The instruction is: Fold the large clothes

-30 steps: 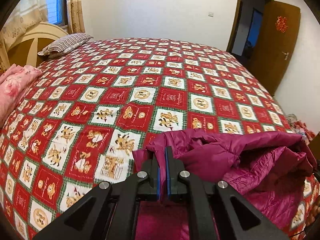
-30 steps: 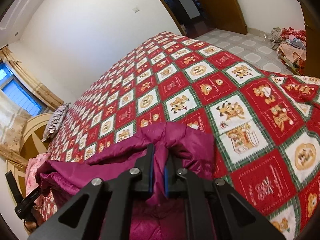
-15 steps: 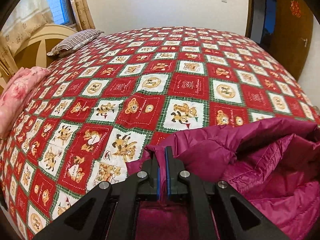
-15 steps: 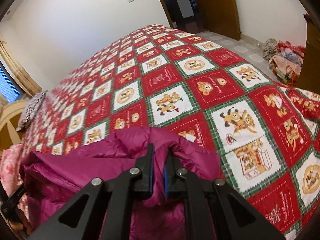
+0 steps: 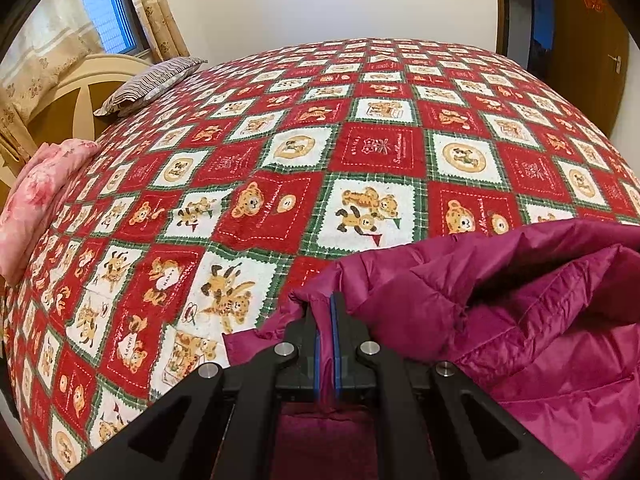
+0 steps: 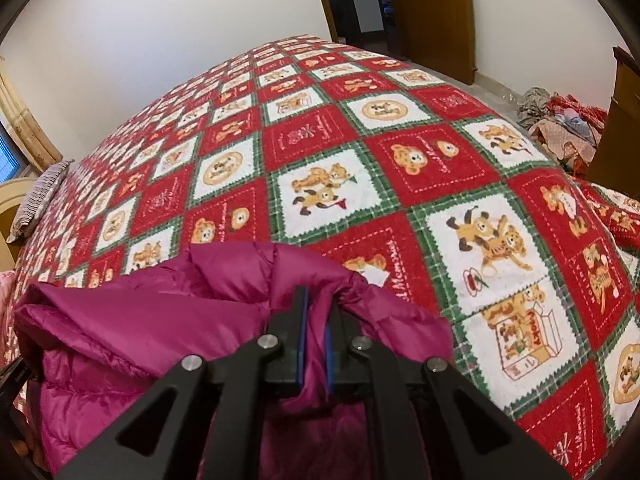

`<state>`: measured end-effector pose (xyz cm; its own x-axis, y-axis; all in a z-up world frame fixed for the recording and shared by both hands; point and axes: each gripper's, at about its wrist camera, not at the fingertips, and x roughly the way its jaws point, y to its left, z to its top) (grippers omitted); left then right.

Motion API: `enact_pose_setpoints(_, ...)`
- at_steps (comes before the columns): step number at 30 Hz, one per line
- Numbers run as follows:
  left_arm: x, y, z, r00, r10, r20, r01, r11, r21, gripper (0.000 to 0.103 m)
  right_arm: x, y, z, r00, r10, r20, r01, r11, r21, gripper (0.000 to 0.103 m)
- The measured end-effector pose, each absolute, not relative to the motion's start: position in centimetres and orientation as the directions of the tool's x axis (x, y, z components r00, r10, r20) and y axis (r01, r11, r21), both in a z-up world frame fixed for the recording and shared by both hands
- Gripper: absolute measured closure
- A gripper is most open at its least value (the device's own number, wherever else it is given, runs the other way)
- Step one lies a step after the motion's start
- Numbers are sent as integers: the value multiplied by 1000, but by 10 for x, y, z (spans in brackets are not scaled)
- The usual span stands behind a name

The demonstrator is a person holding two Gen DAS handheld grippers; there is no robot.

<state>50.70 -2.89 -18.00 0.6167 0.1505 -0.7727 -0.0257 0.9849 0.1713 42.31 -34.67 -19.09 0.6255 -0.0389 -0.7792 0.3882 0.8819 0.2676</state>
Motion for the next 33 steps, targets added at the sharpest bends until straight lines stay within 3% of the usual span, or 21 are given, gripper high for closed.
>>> enact_pose_setpoints(11,507,-43,-202,650,211,-730,-31,967,252,99,422,-343,-199,637,-71,-768,392,887,244,99)
enact_pose_setpoints(15,507,-23,-192,645,98,-758,-17,993,114,98,422,-343,-197,642,-64,-764,384,889,248,94)
enact_pose_setpoints(19,502,6,-165,646,-42,-763,-4,998,-59,98,409,-358,-184,694,32,-720,349,859,374,87)
enact_pose_setpoints(20,501,12,-158,645,-83,-760,10,995,-100,97,400,-364,-177,722,57,-690,342,837,427,82)
enact_pose_setpoints(22,500,23,-144,633,-164,-756,50,984,-172,96,382,-376,-164,772,90,-629,331,787,520,58)
enact_pose_setpoints(23,498,26,-137,628,-191,-754,66,979,-193,96,371,-380,-156,793,78,-604,335,772,540,33)
enact_pose_setpoints(24,495,29,-130,631,-205,-748,80,977,-199,95,360,-382,-146,809,37,-587,351,770,532,28)
enact_pose_setpoints(27,486,30,-116,655,-231,-719,108,971,-213,92,333,-376,-115,852,-47,-521,341,805,485,28)
enact_pose_setpoints(30,482,30,-108,671,-249,-698,118,966,-231,89,330,-356,-97,844,-68,-531,317,863,393,30)
enact_pose_setpoints(31,482,29,-106,677,-252,-691,115,964,-239,88,336,-345,-95,832,-46,-552,287,888,359,35)
enact_pose_setpoints(33,484,29,-100,683,-264,-681,127,961,-246,85,353,-316,-94,801,-9,-599,215,938,273,60)
